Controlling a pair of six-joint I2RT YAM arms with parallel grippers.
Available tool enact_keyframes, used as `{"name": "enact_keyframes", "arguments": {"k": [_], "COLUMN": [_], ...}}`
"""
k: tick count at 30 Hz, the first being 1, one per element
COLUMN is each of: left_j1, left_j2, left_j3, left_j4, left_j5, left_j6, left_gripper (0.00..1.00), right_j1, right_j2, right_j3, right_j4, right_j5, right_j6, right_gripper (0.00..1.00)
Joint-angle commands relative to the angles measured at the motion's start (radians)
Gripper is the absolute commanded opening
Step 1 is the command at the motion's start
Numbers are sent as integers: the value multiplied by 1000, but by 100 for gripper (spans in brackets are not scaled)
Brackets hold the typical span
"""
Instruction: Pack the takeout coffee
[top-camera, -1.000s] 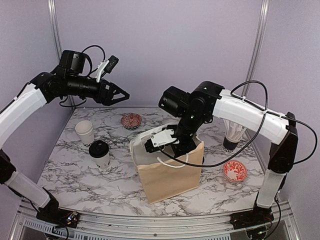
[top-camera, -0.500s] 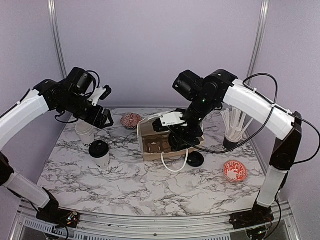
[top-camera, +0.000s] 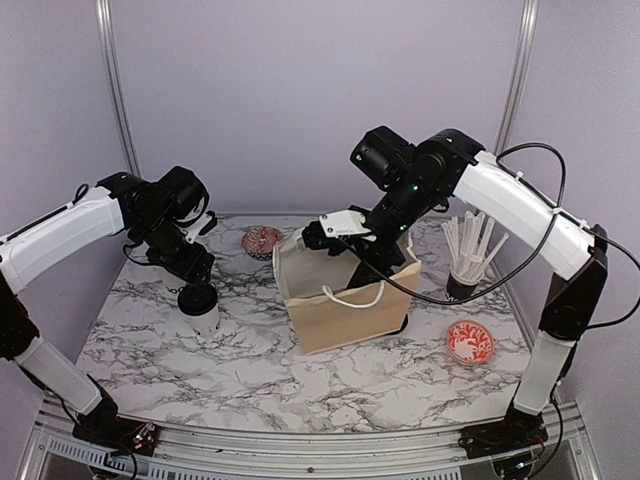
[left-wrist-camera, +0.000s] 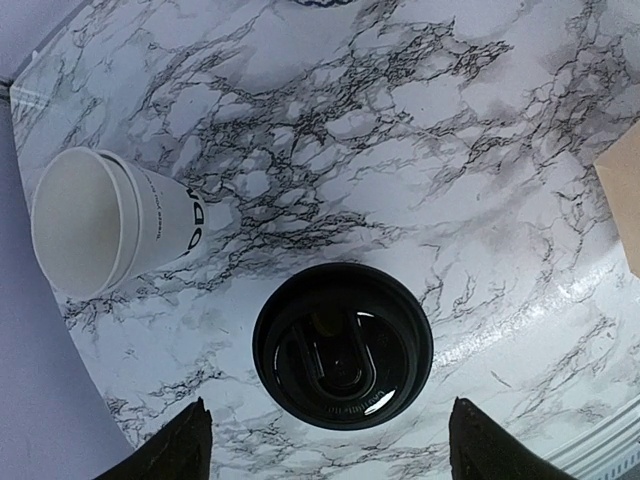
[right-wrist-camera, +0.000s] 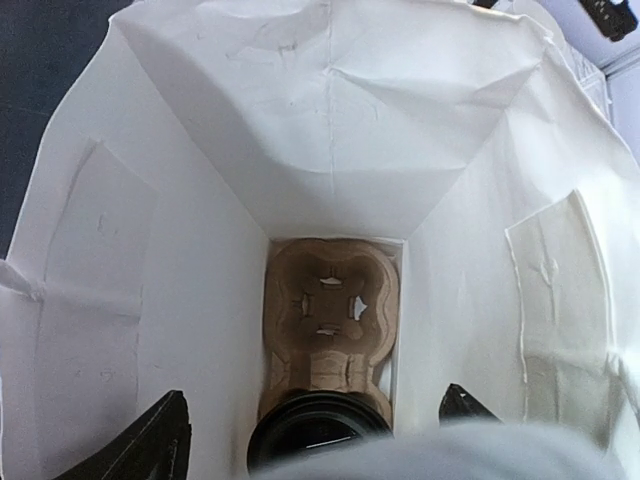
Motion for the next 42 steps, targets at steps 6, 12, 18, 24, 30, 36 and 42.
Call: {"name": "enact_keyframes", "arguments": {"k": [6, 12, 18, 24, 30, 36, 42], "left_j1": [7, 9, 11, 18, 21, 26, 30], "left_j2": [12, 19, 27, 60, 91, 101, 104], "left_j3": [-54, -81, -113, -104, -104, -115, -119], "left_j4": [-41, -24, 15, 49, 65, 77, 76], "left_j5": [-40, -29, -18, 11, 27, 43, 49], "left_j6": [-9, -10, -14, 0, 5, 8, 12], "left_gripper": [82, 82, 82, 82, 81, 78, 76], "right_j1": [44, 74, 83, 83, 83, 83, 83], "right_j2": [12, 43, 81, 109, 115, 117, 114], "right_j3": [102, 98, 104, 107, 107, 97, 104], "right_j4": [-5, -5, -5, -2, 8, 16, 16], "right_j5": [-81, -108, -133, -134, -119, -118, -115], "right_j6": [-8, 1, -3, -1, 6, 5, 2], "right_gripper": [82, 82, 82, 81, 81, 81, 80]}}
